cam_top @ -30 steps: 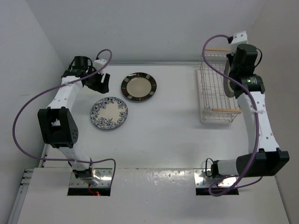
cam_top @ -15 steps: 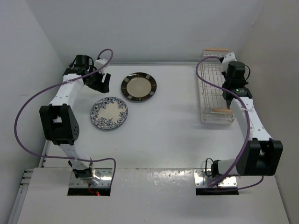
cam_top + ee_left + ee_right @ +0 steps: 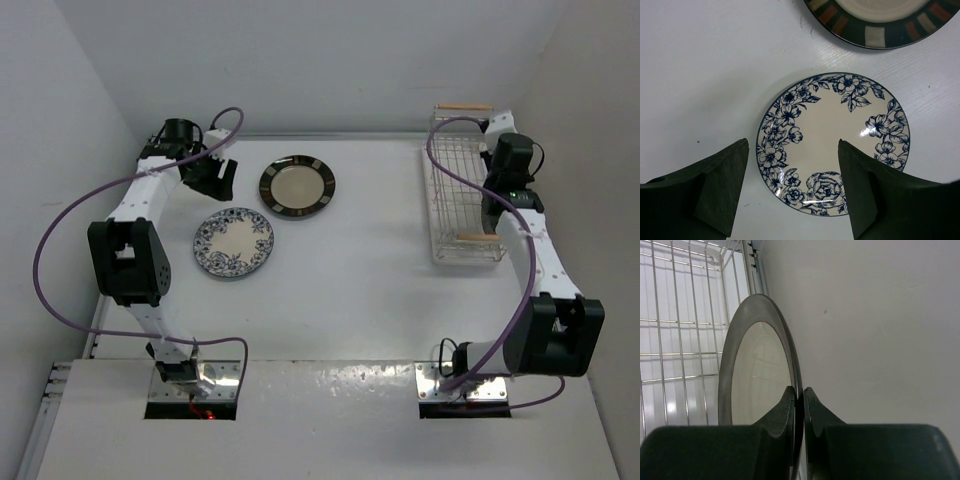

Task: Load the plates into the dish rack

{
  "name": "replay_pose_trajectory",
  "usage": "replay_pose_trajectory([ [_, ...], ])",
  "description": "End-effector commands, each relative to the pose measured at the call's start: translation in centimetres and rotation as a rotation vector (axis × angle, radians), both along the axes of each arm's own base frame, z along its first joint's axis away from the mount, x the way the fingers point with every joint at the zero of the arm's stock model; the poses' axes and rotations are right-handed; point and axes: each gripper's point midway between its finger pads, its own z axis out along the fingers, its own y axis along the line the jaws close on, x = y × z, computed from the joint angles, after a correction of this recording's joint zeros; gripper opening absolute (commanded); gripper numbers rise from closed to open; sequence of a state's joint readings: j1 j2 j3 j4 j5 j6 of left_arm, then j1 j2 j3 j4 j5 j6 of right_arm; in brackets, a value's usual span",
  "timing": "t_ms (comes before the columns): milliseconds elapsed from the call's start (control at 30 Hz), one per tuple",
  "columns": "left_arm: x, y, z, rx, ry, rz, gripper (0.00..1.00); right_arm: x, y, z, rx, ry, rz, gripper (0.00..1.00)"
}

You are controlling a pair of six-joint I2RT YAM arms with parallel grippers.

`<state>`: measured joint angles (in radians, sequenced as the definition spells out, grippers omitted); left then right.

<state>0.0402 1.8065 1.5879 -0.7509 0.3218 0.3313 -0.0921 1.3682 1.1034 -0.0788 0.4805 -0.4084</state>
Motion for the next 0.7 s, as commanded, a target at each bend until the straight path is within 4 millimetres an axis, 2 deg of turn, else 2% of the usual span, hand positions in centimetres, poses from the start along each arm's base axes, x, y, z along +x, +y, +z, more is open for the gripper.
replay_pose_trajectory([
  [0,1.0,-0.2,0.4,0.008,-0.019,-0.01,0.76,0.7,-0.8,3.6,0.034,-0.172,-0.017,0.0],
  [300,1.7,0.0,0.0,0.016,-0.016,-0.005,0.76,0.5,-0.5,2.1,0.022,-0.108,0.035,0.0],
  [467,2.0,0.2,-0.1,0.028,-0.018,-0.007,0.76,0.1,-0.2,-0.5,0.037,-0.016,0.053,0.02],
  [533,2.0,0.2,-0.1,0.028,-0.018,-0.007,0.77,-0.2,-0.4,-1.1,0.05,-0.002,0.03,0.21],
  [567,1.8,0.2,-0.2,0.028,-0.009,-0.007,0.77,-0.3,-0.5,-1.3,0.068,0.003,0.015,0.38],
  [633,1.8,0.2,-0.6,0.028,0.002,-0.007,0.81,-0.5,-0.6,-1.6,0.085,0.016,0.004,0.47],
  [667,1.9,0.4,-1.1,0.04,0.01,-0.009,0.84,-0.2,-0.4,-1.1,0.103,-0.003,0.006,0.51],
])
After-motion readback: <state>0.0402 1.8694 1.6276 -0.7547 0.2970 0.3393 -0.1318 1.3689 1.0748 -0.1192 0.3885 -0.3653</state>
